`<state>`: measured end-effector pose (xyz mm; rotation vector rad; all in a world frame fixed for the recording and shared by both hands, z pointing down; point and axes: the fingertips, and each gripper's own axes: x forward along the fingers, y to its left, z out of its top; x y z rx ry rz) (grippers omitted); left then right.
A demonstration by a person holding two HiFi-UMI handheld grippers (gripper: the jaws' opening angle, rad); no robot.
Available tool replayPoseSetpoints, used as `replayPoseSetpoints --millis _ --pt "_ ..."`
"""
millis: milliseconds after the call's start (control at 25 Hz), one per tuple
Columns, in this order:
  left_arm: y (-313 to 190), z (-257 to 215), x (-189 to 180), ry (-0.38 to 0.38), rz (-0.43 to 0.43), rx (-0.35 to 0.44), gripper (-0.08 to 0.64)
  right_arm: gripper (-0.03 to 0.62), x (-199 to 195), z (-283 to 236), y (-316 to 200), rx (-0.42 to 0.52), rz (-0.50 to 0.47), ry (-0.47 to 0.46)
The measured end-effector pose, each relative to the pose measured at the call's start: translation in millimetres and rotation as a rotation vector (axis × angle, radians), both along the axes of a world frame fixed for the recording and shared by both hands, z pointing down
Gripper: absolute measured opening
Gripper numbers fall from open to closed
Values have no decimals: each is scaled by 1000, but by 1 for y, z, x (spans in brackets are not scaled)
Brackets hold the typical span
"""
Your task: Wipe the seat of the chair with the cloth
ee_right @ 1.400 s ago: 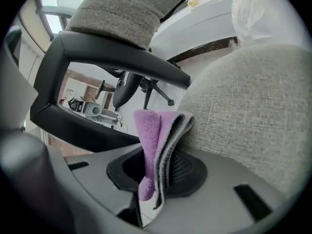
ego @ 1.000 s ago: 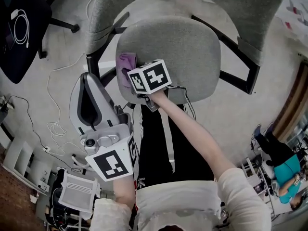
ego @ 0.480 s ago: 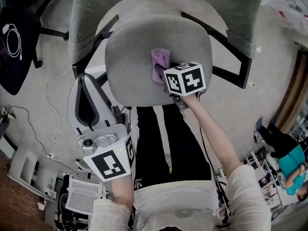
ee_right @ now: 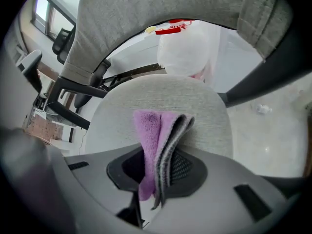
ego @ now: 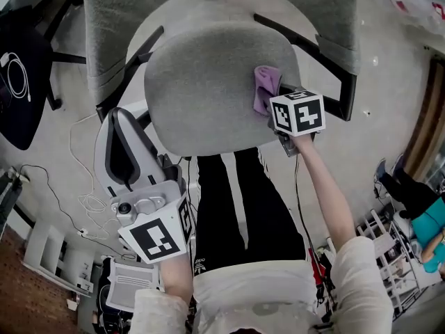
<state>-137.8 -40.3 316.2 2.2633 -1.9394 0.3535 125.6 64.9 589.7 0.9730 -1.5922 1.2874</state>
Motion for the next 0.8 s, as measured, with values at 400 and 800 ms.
replayPoseSetpoints --millis 400,800 --pt "-1 0 7 3 8 -4 12 86 62 -6 2 3 42 179" --pt "1 3 7 16 -2 -8 12 86 77 -8 6 19 152 275"
